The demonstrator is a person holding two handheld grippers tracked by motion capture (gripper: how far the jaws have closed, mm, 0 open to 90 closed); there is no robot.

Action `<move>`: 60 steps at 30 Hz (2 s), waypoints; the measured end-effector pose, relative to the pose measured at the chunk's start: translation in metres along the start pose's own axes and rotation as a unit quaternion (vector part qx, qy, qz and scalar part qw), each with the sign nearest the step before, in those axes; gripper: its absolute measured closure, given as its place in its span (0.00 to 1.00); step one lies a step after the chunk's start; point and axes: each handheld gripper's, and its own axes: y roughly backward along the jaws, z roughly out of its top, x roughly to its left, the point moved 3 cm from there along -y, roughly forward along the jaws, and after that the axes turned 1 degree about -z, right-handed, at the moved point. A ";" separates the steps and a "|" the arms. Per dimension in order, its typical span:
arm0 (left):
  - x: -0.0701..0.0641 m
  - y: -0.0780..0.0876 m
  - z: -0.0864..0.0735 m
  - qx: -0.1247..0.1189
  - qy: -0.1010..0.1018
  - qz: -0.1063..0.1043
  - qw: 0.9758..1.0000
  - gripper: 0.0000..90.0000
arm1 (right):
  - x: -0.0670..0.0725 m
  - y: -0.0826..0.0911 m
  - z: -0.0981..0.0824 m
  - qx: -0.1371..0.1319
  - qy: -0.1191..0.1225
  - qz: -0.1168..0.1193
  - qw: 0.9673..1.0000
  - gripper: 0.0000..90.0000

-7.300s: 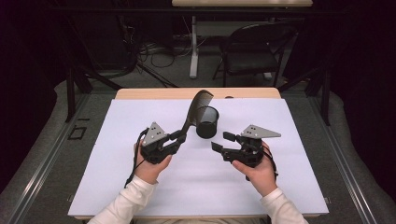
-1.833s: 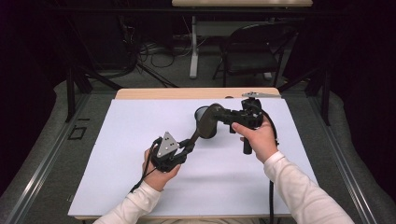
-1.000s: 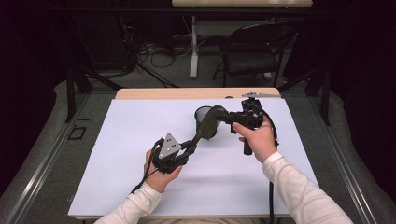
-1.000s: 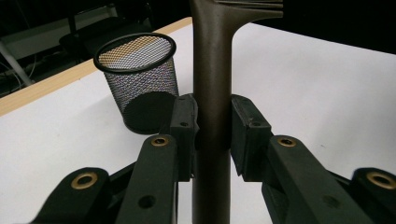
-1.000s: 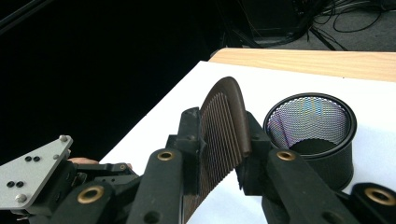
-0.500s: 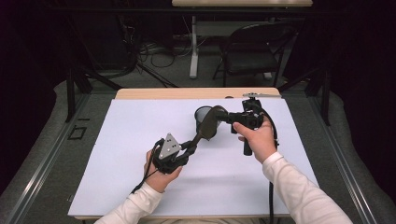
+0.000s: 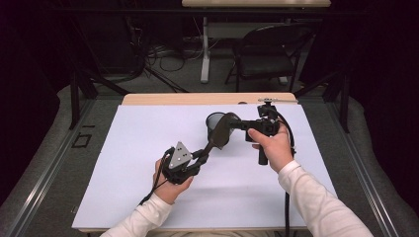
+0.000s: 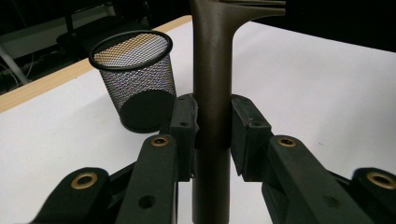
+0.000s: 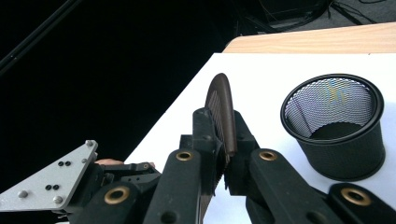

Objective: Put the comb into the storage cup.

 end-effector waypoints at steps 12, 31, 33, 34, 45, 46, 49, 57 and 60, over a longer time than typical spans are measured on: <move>0.000 0.000 0.000 -0.001 0.003 0.000 1.000 0.81 | 0.000 -0.001 0.000 -0.002 -0.014 0.006 1.000 0.96; 0.001 0.000 0.000 -0.002 0.005 0.000 1.000 0.81 | 0.001 -0.002 0.000 -0.006 -0.026 0.007 1.000 0.97; 0.002 0.000 0.000 -0.003 0.005 -0.001 1.000 0.81 | 0.001 -0.002 0.000 -0.007 -0.025 0.007 1.000 0.97; 0.002 0.000 0.000 -0.003 0.005 -0.001 1.000 0.81 | 0.001 -0.002 0.000 -0.007 -0.025 0.008 1.000 0.97; 0.002 -0.001 0.000 -0.005 0.005 0.002 1.000 0.80 | 0.002 -0.002 0.000 -0.009 -0.024 0.009 1.000 0.97; 0.002 -0.001 0.000 -0.005 0.005 0.002 1.000 0.80 | 0.002 -0.002 0.000 -0.010 -0.023 0.010 1.000 0.97; 0.003 -0.001 0.000 -0.005 0.005 0.003 1.000 0.80 | 0.003 -0.002 0.000 -0.011 -0.022 0.011 1.000 0.97; 0.005 0.000 0.000 -0.011 0.015 0.004 1.000 0.78 | 0.003 -0.003 0.000 -0.015 -0.019 0.011 1.000 0.97; 0.006 0.001 0.001 -0.012 0.016 0.006 1.000 0.76 | 0.002 -0.003 0.001 -0.016 -0.022 0.013 1.000 0.97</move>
